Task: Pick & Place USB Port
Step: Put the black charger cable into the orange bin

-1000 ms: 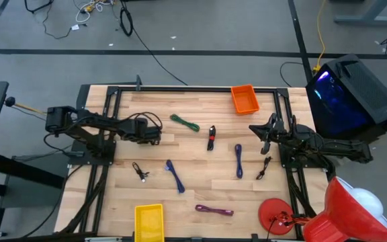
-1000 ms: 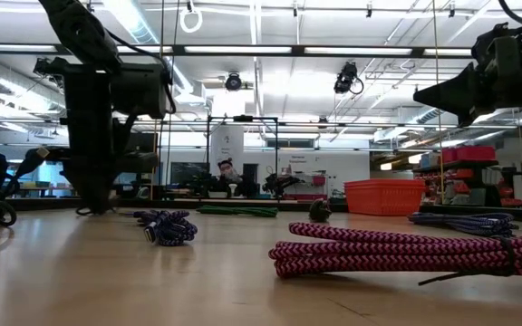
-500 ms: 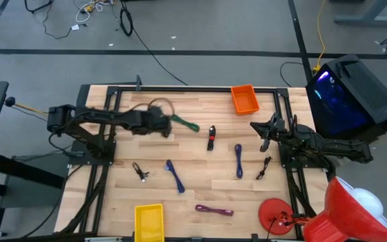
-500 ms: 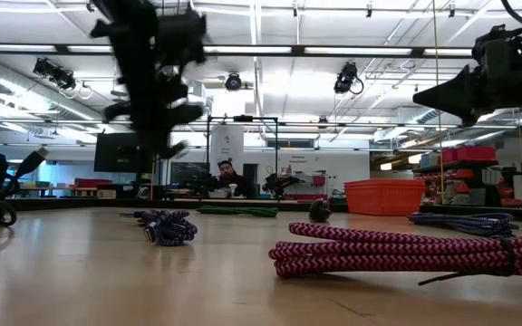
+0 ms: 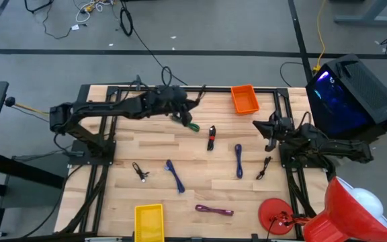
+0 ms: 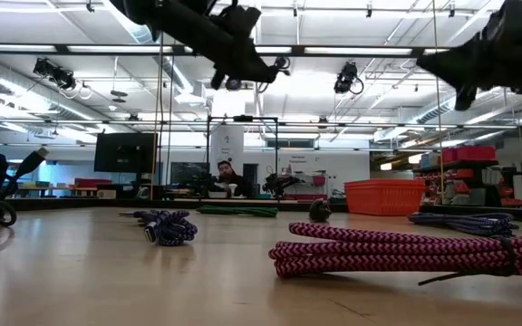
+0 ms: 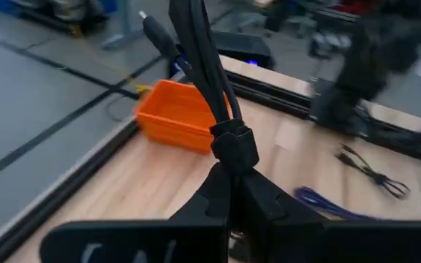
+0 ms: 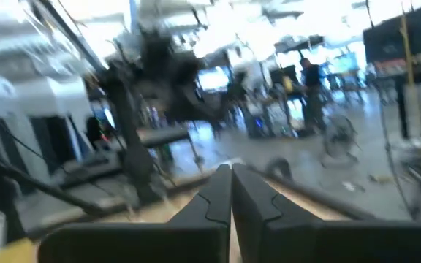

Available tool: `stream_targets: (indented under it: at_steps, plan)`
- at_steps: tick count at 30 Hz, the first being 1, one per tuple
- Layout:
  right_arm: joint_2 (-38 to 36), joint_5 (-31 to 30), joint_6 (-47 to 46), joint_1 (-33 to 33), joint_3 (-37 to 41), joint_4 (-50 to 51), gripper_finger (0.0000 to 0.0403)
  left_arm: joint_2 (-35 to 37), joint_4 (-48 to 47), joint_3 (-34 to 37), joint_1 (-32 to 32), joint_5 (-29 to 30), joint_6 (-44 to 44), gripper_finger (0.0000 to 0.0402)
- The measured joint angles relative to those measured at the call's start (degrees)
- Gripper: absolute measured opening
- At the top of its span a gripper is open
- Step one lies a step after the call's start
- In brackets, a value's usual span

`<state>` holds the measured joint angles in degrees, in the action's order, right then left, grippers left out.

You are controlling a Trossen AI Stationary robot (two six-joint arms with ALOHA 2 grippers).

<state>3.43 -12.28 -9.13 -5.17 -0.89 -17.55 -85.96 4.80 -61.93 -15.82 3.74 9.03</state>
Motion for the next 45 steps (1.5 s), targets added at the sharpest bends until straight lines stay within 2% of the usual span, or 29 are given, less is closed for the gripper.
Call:
stream_targets:
  at_steps: [4,7,11,14,18,25,33,40,45]
  plan:
    - [2.9,2.4,1.3,0.0,0.0,-6.9,0.0033,-3.2,6.1,0.0,2.2,-2.9,-1.6,0.0011]
    - [6.9,2.8,1.8,0.0,0.0,-12.1,0.0061,-6.2,12.0,0.0,3.8,-4.8,-3.3,0.0011]
    - [15.1,2.8,0.0,0.0,-0.1,-20.5,0.0106,-9.1,20.6,-0.1,5.6,-8.8,-3.5,0.0011]
    - [22.3,2.8,-0.3,0.0,-1.7,-25.9,0.0136,-9.9,22.1,-0.5,6.9,-9.1,-5.0,0.0011]
    - [32.2,2.8,2.1,0.0,-7.5,-27.3,0.0160,-9.8,22.6,-1.7,7.9,-9.0,-6.2,0.0010]
    - [46.0,3.8,5.5,0.0,-16.0,-28.0,0.0171,-9.8,22.3,-2.6,9.6,-9.0,-8.4,0.0010]
    - [57.5,6.1,5.9,-0.2,-23.0,-30.5,0.0172,-9.8,22.4,-2.6,10.1,-9.0,-9.6,0.0010]
    - [62.0,8.4,6.3,-0.4,-26.7,-30.8,0.0172,-9.7,22.4,-2.6,10.0,-8.5,-10.6,0.0010]
    - [61.7,8.1,6.1,-1.5,-26.8,-30.1,0.0171,-7.3,17.9,-2.6,9.6,-0.5,-16.0,0.0010]
